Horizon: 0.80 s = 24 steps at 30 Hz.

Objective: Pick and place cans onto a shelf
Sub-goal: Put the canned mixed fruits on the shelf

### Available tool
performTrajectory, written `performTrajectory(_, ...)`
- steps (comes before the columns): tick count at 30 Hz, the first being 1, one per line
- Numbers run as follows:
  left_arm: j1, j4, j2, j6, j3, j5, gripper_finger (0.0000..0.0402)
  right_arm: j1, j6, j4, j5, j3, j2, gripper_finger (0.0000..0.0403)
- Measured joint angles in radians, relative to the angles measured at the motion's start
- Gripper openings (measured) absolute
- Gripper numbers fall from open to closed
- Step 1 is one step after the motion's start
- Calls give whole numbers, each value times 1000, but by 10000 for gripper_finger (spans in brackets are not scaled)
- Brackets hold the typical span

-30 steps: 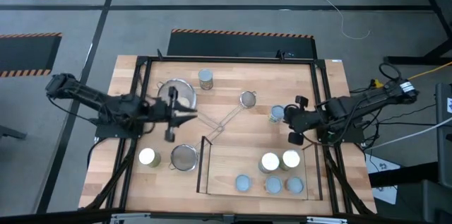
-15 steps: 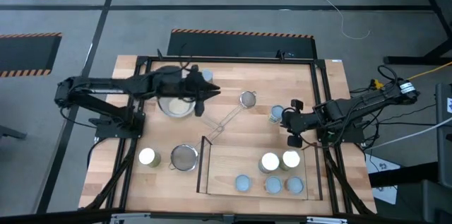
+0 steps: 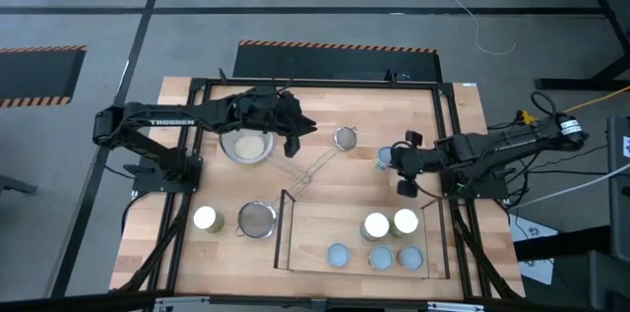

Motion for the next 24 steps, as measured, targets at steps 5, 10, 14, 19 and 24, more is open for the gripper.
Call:
performTrajectory(5,0,4,4,0,0,0,69,-102,-46,18,-89,0,2,58)
performTrajectory(10,0,6,4,0,0,0,69,-183,-180,65,-182,0,17,58)
performTrajectory(14,-1,5,4,0,0,0,69,-215,-207,68,-191,0,35,58)
performTrajectory(19,-1,5,4,0,0,0,69,-225,-257,68,-297,0,68,58)
performTrajectory(24,-9,2,4,0,0,0,69,-226,-260,68,-274,0,106,58)
